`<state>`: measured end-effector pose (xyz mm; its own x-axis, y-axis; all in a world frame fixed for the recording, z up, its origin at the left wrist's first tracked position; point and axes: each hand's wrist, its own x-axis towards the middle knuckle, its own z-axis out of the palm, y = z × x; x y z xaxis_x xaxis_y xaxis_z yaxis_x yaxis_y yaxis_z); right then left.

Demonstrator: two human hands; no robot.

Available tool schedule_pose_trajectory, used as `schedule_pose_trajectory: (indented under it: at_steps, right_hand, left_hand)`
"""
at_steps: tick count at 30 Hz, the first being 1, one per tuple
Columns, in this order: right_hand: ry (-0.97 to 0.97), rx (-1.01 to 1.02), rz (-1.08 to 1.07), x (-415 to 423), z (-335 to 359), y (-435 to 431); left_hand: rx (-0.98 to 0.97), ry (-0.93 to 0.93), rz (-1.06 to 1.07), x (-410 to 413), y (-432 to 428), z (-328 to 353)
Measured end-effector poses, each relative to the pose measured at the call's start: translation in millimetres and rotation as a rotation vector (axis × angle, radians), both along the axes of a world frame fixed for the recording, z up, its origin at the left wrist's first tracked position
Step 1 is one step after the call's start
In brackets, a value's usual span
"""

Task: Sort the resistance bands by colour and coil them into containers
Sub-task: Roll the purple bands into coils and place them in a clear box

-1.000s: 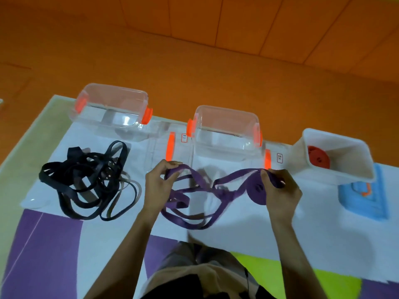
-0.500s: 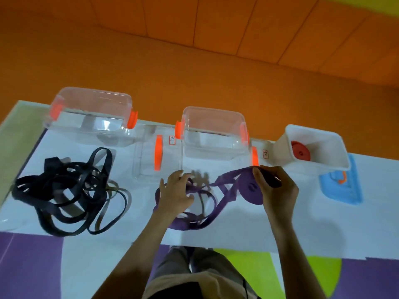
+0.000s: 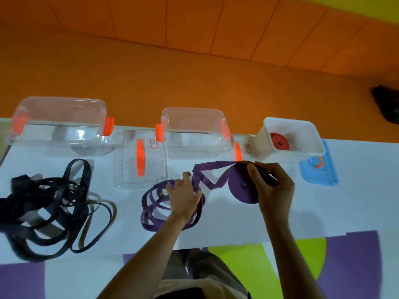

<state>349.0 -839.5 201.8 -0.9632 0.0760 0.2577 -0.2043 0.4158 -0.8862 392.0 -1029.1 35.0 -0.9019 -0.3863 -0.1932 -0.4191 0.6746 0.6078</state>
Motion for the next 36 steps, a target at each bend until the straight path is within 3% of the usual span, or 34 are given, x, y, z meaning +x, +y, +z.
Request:
schedule_pose_trajectory:
  at_steps: [9, 16, 20, 24, 28, 30, 33, 36]
  right_hand:
    - [-0.011, 0.084, -0.102, -11, -14, 4]
    - [0.018, 0.178, -0.092, -21, -24, -2]
    - [0.027, 0.161, -0.003, -30, -13, -4]
    - [0.039, 0.092, 0.167, -42, 0, -5]
    - [0.073, 0.07, 0.306, -56, 17, -8]
    - [0.11, 0.05, 0.4, -60, 24, -10]
    - [0.061, -0.053, 0.484, -63, 33, -18]
    - [-0.011, -0.179, 0.51, -65, 40, -30]
  left_hand:
    - [-0.021, -0.04, -0.02, 15, -32, 10]
    - [0.305, -0.179, 0.344, 24, -48, 20]
    - [0.323, -0.219, 0.409, 20, -54, 28]
    - [0.161, -0.299, 0.272, 7, -54, 58]
    - [0.384, 0.17, -0.018, -16, -51, 118]
    - [0.512, 0.307, -0.184, -24, -49, 148]
    - [0.666, 0.234, -0.293, -31, -56, 170]
    - [0.708, 0.08, -0.235, -26, -74, 157]
